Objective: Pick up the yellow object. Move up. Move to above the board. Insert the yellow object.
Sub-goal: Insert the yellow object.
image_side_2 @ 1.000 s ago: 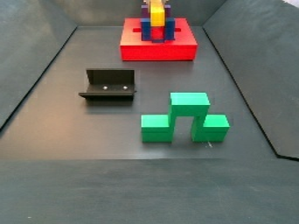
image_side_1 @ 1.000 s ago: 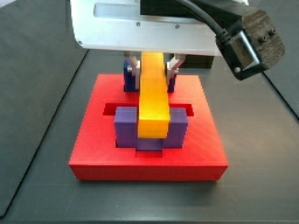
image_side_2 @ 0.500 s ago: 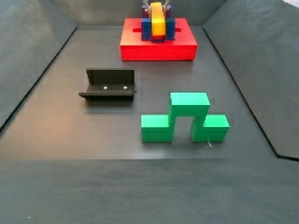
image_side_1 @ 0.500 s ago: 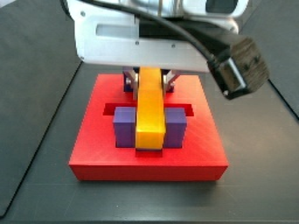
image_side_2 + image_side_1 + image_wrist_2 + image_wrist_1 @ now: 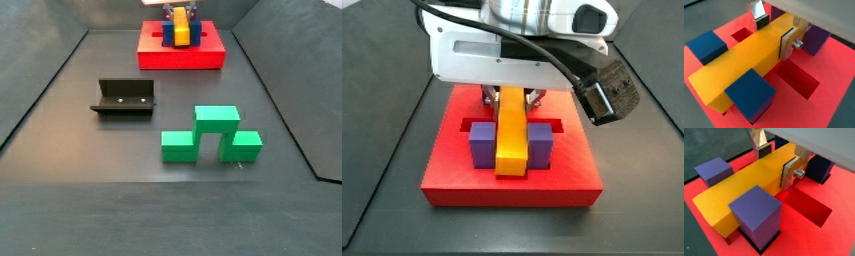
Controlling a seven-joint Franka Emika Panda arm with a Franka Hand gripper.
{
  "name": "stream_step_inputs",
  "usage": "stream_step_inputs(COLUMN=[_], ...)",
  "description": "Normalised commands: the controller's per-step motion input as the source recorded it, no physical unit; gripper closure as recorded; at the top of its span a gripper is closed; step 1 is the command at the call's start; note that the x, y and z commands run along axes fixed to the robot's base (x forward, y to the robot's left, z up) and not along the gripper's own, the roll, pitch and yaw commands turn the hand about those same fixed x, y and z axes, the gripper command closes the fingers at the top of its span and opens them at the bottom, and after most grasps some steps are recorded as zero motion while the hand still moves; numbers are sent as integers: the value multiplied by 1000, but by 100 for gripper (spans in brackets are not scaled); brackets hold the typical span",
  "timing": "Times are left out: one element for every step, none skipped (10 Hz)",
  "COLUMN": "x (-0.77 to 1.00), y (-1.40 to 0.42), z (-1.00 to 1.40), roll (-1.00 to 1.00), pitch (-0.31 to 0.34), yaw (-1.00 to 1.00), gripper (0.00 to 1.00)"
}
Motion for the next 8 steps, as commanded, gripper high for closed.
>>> stream_step_inputs(x=[123, 51, 63, 60, 29, 0, 0, 0], y=[0, 0, -37, -43, -54, -71, -126, -134], z=[-226, -203, -143, -149, -194, -309, -437, -554], roll=[0, 0, 0, 0, 0, 0, 21, 67], pitch=[4, 0, 19, 17, 4, 0, 0, 0], yaw=[46, 23, 0, 0, 0, 0, 0, 0], gripper=[100, 100, 100, 100, 100, 100, 100, 100])
